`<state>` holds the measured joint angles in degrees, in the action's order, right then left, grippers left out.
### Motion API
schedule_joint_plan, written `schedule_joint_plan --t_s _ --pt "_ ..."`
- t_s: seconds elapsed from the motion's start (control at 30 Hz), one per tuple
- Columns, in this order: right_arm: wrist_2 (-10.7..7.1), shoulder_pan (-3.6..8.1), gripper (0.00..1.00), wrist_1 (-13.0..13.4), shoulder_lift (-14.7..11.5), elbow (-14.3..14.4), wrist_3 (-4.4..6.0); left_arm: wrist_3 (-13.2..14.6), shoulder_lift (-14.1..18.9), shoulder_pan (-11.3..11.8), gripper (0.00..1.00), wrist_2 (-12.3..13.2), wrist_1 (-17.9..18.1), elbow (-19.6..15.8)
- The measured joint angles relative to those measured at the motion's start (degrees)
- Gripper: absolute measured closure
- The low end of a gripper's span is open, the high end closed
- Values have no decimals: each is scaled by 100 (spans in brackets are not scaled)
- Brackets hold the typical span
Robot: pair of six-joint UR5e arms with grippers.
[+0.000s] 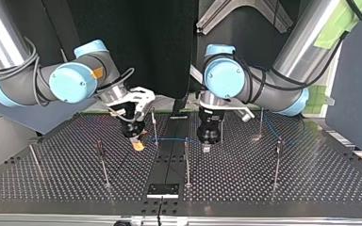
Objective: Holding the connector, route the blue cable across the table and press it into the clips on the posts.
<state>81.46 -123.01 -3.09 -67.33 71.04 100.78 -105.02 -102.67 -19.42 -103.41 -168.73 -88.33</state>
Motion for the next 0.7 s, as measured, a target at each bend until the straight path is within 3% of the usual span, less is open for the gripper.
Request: schedule_joint_plan --t_s 0.3,0.7 --pt "-73 163 100 2 143 -157 29 -19 -423 112 99 63 -15 415" --pt "-104 366 100 3 436 -582 48 -27 -928 313 99 171 -112 977"
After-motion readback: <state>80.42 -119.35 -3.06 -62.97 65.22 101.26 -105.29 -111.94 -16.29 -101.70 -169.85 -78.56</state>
